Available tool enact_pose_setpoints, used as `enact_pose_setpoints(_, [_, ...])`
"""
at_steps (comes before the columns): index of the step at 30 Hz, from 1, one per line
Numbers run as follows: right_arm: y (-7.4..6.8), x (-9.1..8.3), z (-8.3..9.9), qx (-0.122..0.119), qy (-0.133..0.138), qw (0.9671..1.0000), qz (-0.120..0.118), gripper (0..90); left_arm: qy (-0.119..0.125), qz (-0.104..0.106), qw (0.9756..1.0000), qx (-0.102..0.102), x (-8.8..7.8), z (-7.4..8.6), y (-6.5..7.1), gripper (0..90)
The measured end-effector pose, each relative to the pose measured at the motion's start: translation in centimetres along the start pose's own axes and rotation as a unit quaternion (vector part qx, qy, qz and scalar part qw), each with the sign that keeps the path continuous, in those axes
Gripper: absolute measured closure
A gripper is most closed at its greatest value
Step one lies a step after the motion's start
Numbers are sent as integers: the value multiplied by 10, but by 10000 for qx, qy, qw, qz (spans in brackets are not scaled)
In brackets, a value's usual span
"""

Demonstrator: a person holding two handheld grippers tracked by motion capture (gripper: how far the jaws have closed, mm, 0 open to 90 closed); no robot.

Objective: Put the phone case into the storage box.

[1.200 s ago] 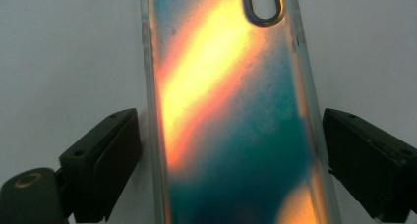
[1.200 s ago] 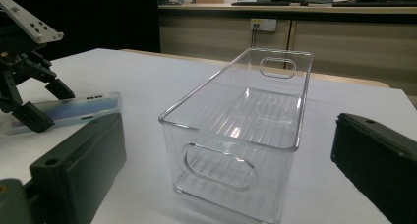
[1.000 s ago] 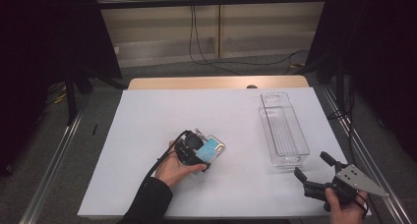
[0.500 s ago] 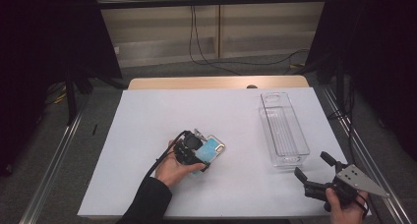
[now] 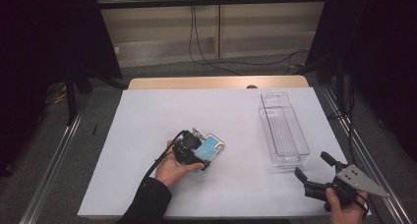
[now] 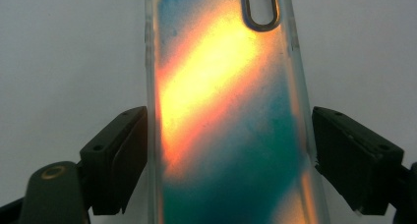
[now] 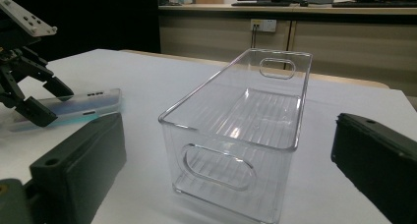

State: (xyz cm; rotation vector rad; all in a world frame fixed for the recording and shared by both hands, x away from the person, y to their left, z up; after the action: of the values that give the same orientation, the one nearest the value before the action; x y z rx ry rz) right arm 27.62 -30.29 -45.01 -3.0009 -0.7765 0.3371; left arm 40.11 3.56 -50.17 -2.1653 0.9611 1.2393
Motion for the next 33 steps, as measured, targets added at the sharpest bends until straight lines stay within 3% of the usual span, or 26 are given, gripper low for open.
enact_pose_setpoints(6, [0, 0, 0, 2, -4, 10000, -7, 0, 273, 20, 9996, -86, -7, -2, -1, 169])
enact_pose_setpoints(16, [0, 0, 0, 0, -3, 10000, -6, 0, 722, -255, 9970, -124, -20, -6, -8, 169])
enact_pose_setpoints(22, [0, 0, 0, 7, 5, 10000, -8, 0, 924, -400, 9948, -173, -25, -6, -15, 169])
enact_pose_setpoints(33, [0, 0, 0, 2, 1, 10000, -4, 0, 1372, -499, 9891, -188, -37, -10, -15, 169])
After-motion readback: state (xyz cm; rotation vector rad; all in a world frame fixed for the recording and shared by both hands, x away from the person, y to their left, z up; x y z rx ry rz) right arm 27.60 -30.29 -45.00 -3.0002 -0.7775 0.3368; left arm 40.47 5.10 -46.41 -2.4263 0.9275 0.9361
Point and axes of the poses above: each handheld gripper's, and its own axes: x roughly forward along the jaws, z roughly out of its underside, y roughly to its right, the point moved 7 cm from there along x, roughly forward along the jaws, and after that the axes turned 7 degrees about -z, right-handed, at the moved point
